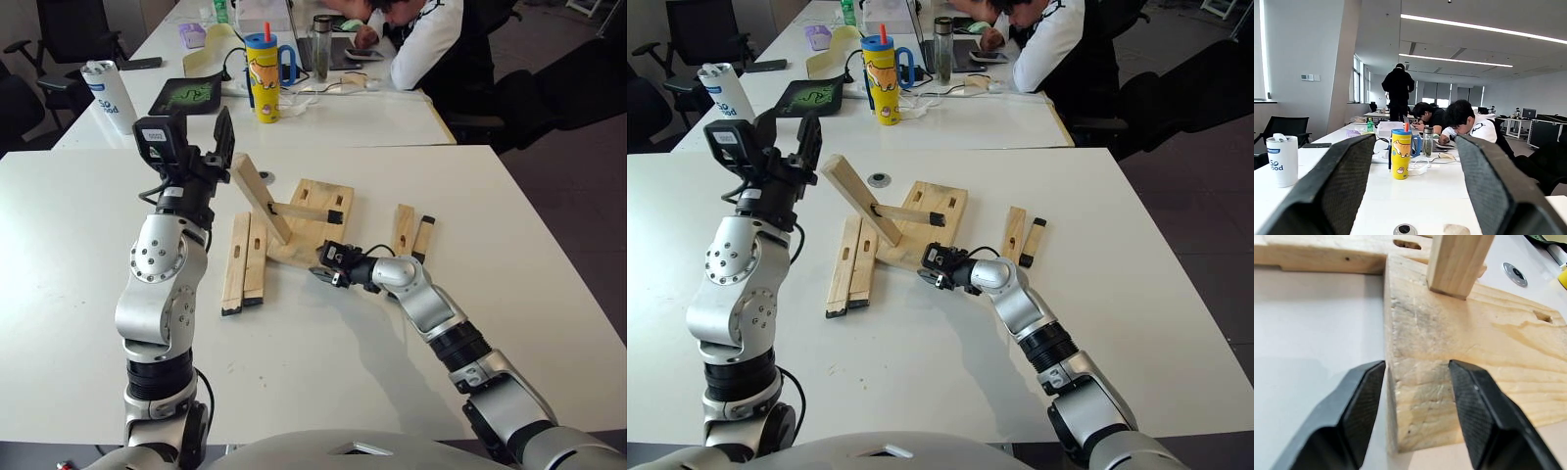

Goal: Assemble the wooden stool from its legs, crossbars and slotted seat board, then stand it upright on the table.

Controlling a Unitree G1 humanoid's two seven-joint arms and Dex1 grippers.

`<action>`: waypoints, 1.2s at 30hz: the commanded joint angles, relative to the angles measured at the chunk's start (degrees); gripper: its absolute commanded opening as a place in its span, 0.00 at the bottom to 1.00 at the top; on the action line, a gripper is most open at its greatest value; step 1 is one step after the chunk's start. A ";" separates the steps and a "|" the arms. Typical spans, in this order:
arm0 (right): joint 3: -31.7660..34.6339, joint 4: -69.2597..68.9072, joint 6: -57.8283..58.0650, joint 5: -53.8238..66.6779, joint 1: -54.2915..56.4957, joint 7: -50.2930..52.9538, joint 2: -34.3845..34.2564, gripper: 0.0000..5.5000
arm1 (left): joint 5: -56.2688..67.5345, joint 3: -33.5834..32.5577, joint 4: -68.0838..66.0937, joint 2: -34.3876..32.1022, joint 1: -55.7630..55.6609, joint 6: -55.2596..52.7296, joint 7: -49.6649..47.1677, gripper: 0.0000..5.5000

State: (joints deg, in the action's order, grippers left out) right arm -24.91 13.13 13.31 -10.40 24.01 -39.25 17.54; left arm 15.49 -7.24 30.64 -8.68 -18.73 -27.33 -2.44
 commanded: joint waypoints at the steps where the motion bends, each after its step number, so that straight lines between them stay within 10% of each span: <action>1: 3.85 1.36 0.37 2.68 -0.87 1.73 -1.19 0.44 | 3.61 -6.01 -1.83 0.00 1.65 -1.64 0.23 0.55; 13: 6.73 2.74 -0.78 1.54 -1.03 7.38 -1.81 0.44 | 10.13 -2.43 -0.83 -9.97 23.64 -24.60 10.67 0.55; 36: 6.08 1.27 -0.56 1.44 -2.08 8.26 -2.22 0.44 | -0.50 5.74 -7.42 -13.47 28.31 -19.58 11.98 0.55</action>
State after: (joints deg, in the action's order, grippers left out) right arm -18.76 15.29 12.47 -8.57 22.49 -31.35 15.69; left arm 15.83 -1.70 24.97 -21.44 8.36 -45.38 9.30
